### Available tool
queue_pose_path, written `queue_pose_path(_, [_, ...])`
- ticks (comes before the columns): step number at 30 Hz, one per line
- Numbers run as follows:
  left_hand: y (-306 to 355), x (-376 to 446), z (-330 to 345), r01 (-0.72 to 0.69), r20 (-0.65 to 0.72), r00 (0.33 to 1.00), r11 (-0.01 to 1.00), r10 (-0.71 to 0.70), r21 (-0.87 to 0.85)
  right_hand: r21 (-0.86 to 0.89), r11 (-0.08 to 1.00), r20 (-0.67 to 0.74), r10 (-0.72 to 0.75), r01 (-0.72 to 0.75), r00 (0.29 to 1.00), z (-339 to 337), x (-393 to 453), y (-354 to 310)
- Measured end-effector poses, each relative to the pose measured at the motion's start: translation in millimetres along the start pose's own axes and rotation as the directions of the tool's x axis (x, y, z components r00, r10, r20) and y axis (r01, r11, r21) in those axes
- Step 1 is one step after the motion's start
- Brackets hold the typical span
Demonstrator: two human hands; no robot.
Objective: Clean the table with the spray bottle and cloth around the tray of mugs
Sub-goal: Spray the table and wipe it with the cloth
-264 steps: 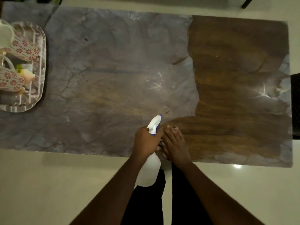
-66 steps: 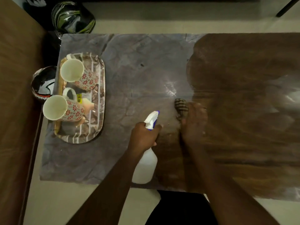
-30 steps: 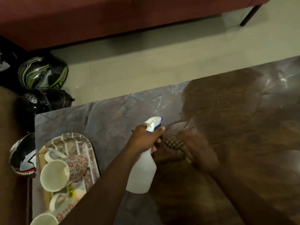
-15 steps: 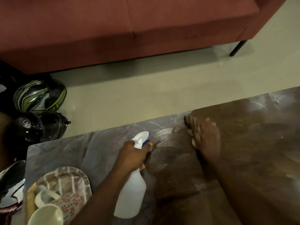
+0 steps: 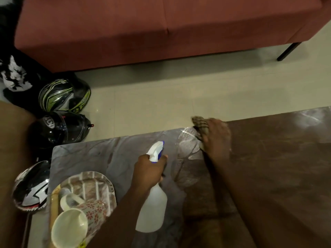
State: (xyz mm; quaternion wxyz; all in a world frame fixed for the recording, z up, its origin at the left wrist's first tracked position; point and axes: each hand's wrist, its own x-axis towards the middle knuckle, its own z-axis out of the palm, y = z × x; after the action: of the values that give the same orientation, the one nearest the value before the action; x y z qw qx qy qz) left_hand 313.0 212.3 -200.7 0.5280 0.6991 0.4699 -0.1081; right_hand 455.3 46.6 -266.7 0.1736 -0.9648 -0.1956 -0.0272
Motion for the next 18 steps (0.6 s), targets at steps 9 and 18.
queue_pose_path(9, [-24.2, -13.6, -22.3, 0.03, -0.023, 0.999, 0.996, -0.032, -0.09, 0.288, 0.787, 0.347, -0.617, 0.546, 0.706, -6.4, -65.7, 6.7])
queue_pose_path(18, [-53.1, -29.0, -22.6, 0.068, -0.151, 0.984, 0.987, -0.09, -0.146, 0.192, 0.879, 0.27, -0.475, 0.437, 0.838, 54.6, -35.6, -100.8])
